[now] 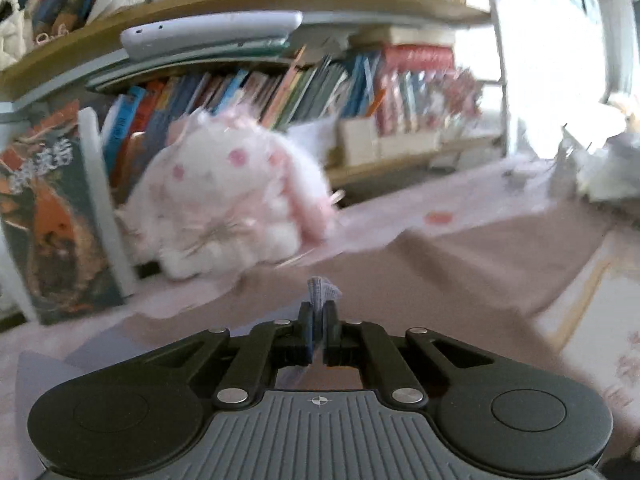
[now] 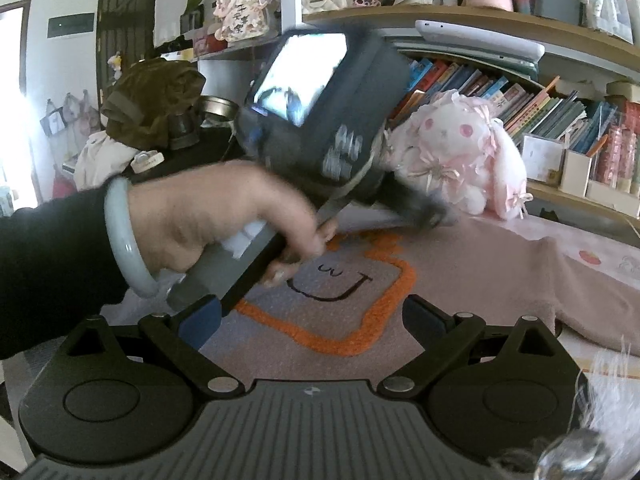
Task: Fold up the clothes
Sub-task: 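Carry the lavender sleeve across the sweatshirt front with the left gripper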
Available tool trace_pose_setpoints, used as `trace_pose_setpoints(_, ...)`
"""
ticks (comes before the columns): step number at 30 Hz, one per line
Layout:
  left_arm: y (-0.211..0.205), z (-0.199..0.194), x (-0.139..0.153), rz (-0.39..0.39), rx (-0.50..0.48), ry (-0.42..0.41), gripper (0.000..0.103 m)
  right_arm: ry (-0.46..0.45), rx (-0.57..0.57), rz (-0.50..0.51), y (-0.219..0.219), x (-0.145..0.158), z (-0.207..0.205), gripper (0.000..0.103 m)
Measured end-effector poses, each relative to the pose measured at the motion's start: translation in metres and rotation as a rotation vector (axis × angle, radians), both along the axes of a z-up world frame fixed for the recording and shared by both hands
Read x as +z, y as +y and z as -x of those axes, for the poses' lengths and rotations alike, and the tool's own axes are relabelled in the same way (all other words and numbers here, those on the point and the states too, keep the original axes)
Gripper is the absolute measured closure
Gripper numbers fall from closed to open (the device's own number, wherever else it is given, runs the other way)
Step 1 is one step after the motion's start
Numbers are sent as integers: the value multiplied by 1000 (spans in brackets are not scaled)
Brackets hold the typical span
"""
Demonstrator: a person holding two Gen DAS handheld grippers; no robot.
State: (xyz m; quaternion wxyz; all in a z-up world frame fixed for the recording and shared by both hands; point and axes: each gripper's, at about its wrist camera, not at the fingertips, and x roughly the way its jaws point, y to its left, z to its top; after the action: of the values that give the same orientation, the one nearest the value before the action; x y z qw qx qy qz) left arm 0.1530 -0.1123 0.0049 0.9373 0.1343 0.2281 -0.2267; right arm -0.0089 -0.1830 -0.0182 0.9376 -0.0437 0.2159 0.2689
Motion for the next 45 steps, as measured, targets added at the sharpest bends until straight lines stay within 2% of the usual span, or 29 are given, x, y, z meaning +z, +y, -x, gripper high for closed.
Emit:
trace_pose_setpoints(2, 4, 0, -1, 16, -6, 21, 100, 4, 1, 3, 1, 0, -1, 5)
trace_pose_setpoints(4, 8, -1, -2, 32, -13, 43, 92, 4, -4, 3, 1, 0, -1, 5)
trace_pose_setpoints(8, 16, -2, -4, 64, -26, 86, 89, 8, -7, 5, 1, 0, -1, 5)
trace_pose_setpoints(9, 19, -2, -5, 72, -29, 97, 81, 11, -5, 7, 2, -1, -1, 5)
trace_pose_setpoints(10, 28, 8, 2, 88, -27, 66, 75, 15, -3, 9, 2, -1, -2, 5)
trace_pose_setpoints(11, 37, 19, 8, 105, -26, 36, 59, 17, -3, 11, 2, -1, -2, 5)
trace_pose_setpoints(13, 62, 28, 6, 102, 32, 36, 39, 15, -8, 9, 1, -2, -2, 5)
trace_pose_setpoints(14, 74, 33, 5, 100, 62, 36, 38, 13, -11, 7, 1, -1, -2, 5)
trace_pose_setpoints(20, 147, 61, -1, 90, 236, 38, 38, 19, -12, 29, 3, -2, -3, 5)
trace_pose_setpoints(25, 208, 84, -6, 82, 381, 39, 38, 14, -62, 67, 7, -3, -4, 5)
trace_pose_setpoints(28, 209, 74, -14, 63, 382, 68, 41, 10, -106, 61, 0, -3, -4, 5)
trace_pose_setpoints(29, 210, 71, -16, 56, 382, 78, 46, 10, -121, 56, -4, -3, -4, 5)
trace_pose_setpoints(31, 210, 61, -21, 40, 376, 104, 48, 9, -152, 45, -10, -3, -3, 5)
trace_pose_setpoints(32, 215, 61, -22, 60, 365, 116, 55, 8, -167, 39, -14, -2, -3, 5)
trace_pose_setpoints(35, 228, 60, -25, 120, 331, 152, 84, 7, -212, 23, -24, -2, -3, 5)
trace_pose_setpoints(36, 233, 59, -26, 140, 319, 164, 89, 6, -227, 18, -27, -2, -3, 5)
trace_pose_setpoints(38, 240, 58, -26, 170, 315, 178, 94, 6, -257, 7, -34, -1, -3, 5)
trace_pose_setpoints(41, 248, 56, -27, 192, 348, 178, 95, 11, -301, -14, -44, -1, -4, 5)
trace_pose_setpoints(45, 252, 55, -26, 164, 396, 160, 96, 107, -291, -88, -58, -6, -16, 5)
